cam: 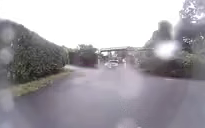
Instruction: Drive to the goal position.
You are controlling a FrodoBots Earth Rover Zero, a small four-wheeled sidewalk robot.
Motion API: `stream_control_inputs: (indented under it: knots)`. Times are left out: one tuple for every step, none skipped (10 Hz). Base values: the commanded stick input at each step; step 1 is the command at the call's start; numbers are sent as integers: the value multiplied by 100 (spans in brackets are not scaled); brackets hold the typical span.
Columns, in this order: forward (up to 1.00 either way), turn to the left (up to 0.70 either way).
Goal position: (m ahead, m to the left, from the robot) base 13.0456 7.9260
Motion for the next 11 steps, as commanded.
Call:
stream_control_inputs:
  knots:
    - [70, 16]
    - [70, 35]
    - [70, 35]
    - [70, 35]
    - [70, 35]
    - [70, 35]
    - [70, 35]
    - [70, 35]
    - [70, 21]
    - [70, 0]
    - [70, 0]
